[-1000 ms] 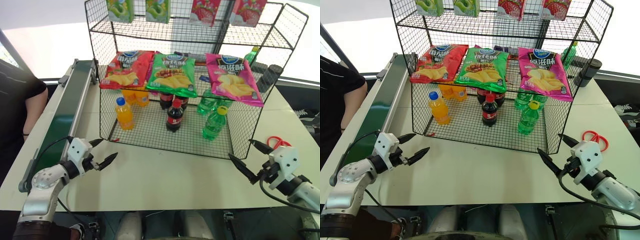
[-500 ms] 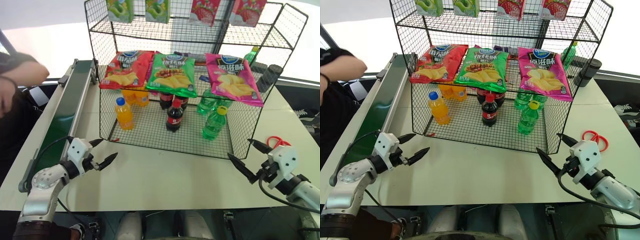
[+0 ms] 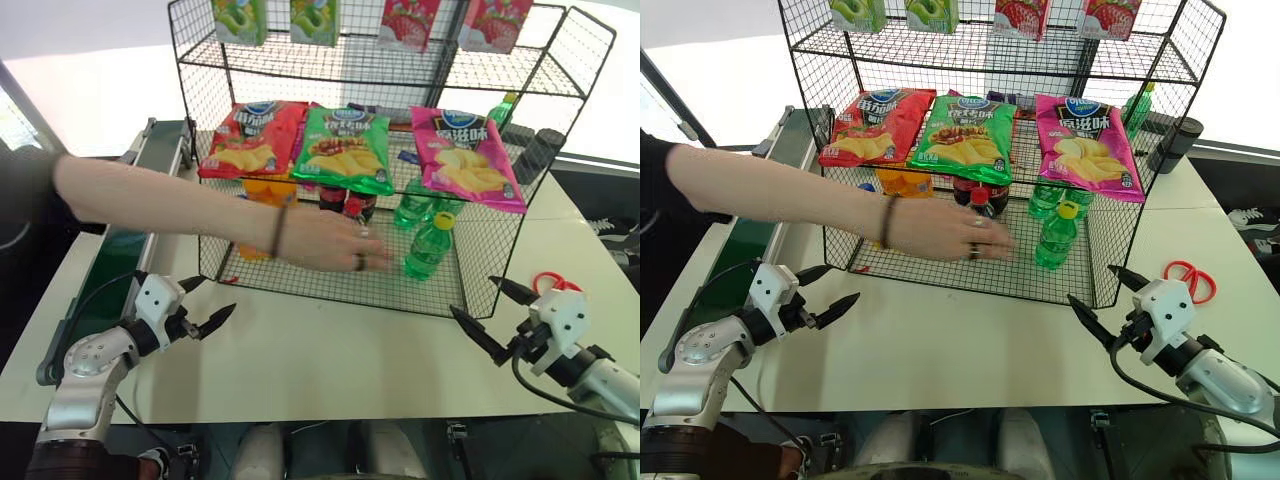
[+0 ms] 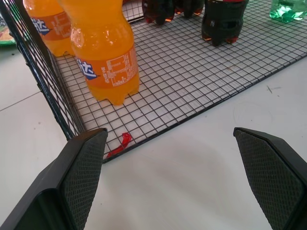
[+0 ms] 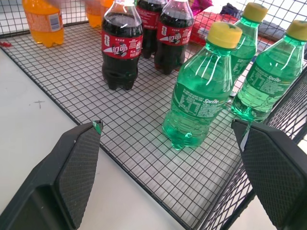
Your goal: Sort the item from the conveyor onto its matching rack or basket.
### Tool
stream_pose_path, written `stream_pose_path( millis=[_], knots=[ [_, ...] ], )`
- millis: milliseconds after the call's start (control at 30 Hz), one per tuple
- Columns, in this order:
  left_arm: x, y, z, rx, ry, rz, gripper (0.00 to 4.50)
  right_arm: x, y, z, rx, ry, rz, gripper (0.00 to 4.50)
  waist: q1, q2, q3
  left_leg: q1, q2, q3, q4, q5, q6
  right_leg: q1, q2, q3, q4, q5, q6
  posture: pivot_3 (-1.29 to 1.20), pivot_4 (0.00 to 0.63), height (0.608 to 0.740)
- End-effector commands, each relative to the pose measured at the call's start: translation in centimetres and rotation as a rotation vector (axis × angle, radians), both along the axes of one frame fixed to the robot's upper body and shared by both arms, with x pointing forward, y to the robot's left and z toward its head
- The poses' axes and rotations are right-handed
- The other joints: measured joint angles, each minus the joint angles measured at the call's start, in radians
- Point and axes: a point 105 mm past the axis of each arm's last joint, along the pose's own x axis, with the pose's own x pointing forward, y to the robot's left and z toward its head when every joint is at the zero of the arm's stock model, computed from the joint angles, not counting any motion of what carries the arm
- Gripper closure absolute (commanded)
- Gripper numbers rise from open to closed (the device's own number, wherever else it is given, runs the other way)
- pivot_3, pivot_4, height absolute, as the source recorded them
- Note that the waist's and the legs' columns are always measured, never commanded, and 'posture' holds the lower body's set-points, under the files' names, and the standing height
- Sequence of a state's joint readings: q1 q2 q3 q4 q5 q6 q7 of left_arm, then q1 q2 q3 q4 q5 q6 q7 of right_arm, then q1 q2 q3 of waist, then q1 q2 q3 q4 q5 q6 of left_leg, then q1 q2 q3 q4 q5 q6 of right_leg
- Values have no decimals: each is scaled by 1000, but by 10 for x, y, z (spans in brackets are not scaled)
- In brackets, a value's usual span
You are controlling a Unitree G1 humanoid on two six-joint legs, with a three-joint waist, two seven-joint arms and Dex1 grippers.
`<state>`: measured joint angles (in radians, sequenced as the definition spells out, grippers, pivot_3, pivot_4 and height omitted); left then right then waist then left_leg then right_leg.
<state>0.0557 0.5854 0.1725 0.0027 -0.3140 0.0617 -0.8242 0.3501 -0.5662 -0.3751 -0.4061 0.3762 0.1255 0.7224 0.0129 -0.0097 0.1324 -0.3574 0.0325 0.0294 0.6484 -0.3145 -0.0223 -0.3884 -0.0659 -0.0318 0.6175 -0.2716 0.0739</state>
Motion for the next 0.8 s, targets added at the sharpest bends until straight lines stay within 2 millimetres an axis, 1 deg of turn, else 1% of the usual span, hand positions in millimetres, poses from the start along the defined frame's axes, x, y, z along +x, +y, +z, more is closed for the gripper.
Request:
stream_pose_path(
  millis=[33,233,800],
  knots=[
    [4,-3,9,4,-37,-15,0,-1,1,7,-5,-29,4,35,0,0,0,0,0,0,0,0,0,0,0,0,0,0,0,0,150,740],
    [6,-5,9,2,-40,-22,0,1,5,7,-2,-32,8,35,0,0,0,0,0,0,0,0,0,0,0,0,0,0,0,0,150,740],
    [4,-7,9,-10,-40,-14,0,8,5,6,-11,-42,16,35,0,0,0,0,0,0,0,0,0,0,1,0,0,0,0,0,150,740]
  ],
)
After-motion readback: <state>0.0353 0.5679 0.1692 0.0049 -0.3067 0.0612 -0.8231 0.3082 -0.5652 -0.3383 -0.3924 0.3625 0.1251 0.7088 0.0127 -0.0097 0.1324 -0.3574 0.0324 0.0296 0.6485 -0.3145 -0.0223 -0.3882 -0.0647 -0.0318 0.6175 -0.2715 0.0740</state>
